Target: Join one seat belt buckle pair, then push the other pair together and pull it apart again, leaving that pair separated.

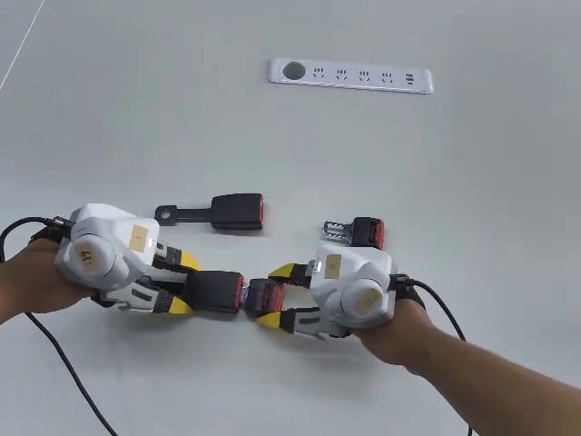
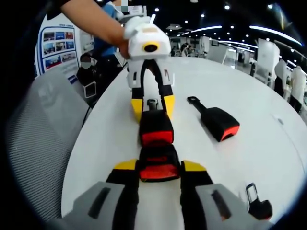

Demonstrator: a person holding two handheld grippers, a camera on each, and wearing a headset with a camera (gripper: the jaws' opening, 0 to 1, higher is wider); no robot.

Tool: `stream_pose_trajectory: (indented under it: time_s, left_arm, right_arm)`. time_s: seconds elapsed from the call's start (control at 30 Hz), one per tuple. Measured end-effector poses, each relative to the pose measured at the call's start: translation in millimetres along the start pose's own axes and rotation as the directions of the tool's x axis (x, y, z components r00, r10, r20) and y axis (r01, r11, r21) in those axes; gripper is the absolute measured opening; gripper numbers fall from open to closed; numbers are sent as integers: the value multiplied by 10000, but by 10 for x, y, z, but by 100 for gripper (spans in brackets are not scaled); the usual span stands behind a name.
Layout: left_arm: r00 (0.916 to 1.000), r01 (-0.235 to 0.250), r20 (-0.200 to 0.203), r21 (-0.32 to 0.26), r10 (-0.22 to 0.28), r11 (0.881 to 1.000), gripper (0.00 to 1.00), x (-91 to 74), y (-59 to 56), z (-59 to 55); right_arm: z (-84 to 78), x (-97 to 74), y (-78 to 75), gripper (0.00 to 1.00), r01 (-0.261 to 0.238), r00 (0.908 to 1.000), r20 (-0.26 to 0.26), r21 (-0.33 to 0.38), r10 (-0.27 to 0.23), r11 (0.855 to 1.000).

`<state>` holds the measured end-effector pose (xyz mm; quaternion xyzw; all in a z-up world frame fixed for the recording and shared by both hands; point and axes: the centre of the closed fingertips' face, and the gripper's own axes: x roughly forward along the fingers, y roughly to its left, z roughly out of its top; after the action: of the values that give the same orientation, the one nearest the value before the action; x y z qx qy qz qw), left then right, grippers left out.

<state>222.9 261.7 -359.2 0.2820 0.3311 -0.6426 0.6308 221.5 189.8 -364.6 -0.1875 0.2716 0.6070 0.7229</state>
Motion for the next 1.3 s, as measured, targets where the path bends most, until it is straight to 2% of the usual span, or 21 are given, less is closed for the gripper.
stream_pose_trajectory:
  time_s: [0.2,0.6,0.7,0.77,0.8,0.83,0.87,0.9,0.93,1.0,1.03,1.1,1.17,1.3]
  left_arm:
    - [10000,-36,39,-47,36,10000,29,4,-1,-3]
    - [9996,-22,-265,96,24,10000,31,18,-7,0]
    - [9994,-21,-336,-109,18,9999,32,22,0,5]
    - [9994,-123,-328,-613,103,9980,32,27,2,27]
    - [9996,-140,-270,-722,120,9973,35,30,-4,37]
    - [9996,-168,-234,-859,148,9962,41,30,-12,49]
    - [9991,-409,-196,-1194,388,9920,48,34,9,70]
    - [9988,-452,-268,-1333,420,9900,56,29,11,75]
    - [9990,-421,-210,-1303,397,9906,58,8,4,109]
    - [9988,-453,142,-1482,479,9879,58,-28,4,206]
    - [9981,-517,250,-1636,565,9852,62,-39,14,238]
    - [9954,-401,786,-1822,552,9824,73,-51,10,347]
    - [9961,-704,418,-1448,772,9869,71,-72,56,330]
    - [9938,-771,682,-1525,883,9853,72,-101,84,422]
  right_arm:
    - [1,1,0,31,2,10000,-2,33,-2,10000]
    - [22,10,9,34,8,9995,-323,-315,-19,9995]
    - [32,1,1,35,125,9987,-475,-703,-158,9974]
    - [50,-5,-8,35,285,9986,-421,-836,-321,9961]
    - [62,-8,-8,38,296,9987,-390,-787,-327,9965]
    - [87,-8,-14,46,343,9990,-277,-592,-360,9977]
    - [123,-10,-24,54,442,9990,-99,-134,-443,9989]
    - [141,-21,-51,61,557,9984,-55,-181,-558,9983]
    - [157,-43,-71,65,655,9978,-30,-193,-656,9977]
    - [176,-74,-79,68,696,9976,17,149,-696,9975]
    - [187,-91,-76,69,709,9974,109,131,-710,9974]
    - [177,-134,-63,70,675,9976,132,157,-678,9976]
    - [157,-178,-59,70,677,9976,159,204,-680,9975]
    - [141,-343,-117,72,921,9951,316,457,-936,9947]
